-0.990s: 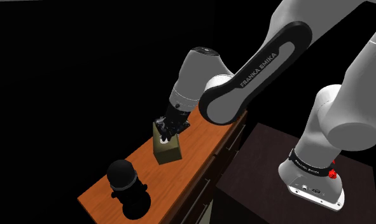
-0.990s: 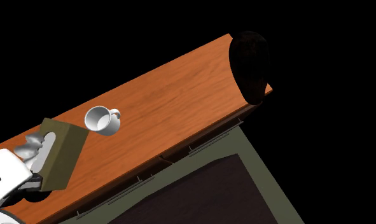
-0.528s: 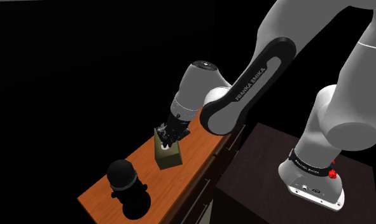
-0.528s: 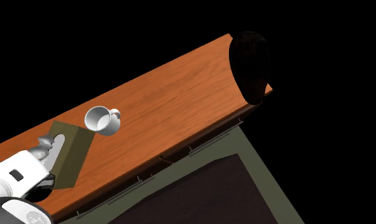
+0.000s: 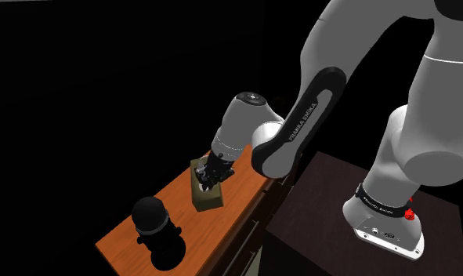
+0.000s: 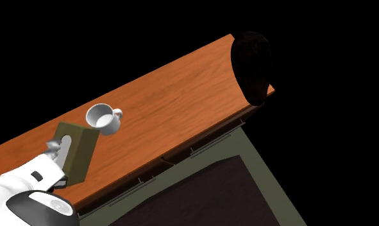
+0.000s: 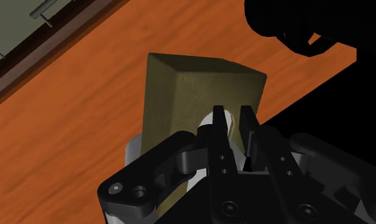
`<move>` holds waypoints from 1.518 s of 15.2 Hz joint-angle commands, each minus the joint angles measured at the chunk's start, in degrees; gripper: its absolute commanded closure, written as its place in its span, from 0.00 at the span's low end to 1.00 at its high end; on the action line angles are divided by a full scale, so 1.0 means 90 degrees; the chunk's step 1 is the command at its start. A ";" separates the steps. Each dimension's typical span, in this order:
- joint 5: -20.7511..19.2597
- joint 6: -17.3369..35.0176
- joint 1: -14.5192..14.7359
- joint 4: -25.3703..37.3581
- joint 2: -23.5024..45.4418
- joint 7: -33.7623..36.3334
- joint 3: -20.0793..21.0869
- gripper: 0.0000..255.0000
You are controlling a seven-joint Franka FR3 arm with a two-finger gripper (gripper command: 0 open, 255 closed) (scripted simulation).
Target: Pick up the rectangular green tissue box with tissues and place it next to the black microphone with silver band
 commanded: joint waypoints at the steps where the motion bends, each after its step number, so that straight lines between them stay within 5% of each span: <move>1: -0.0375 0.0180 0.0229 0.0018 0.0203 0.0304 -0.0296 1.00; 12: -0.0873 0.1155 0.1557 0.0182 0.1299 0.0734 -0.1740 1.00; 22: -0.0842 0.1327 0.1690 0.0229 0.1514 0.0718 -0.1869 1.00; 23: -0.0842 0.1327 0.1690 0.0229 0.1514 0.0718 -0.1869 0.00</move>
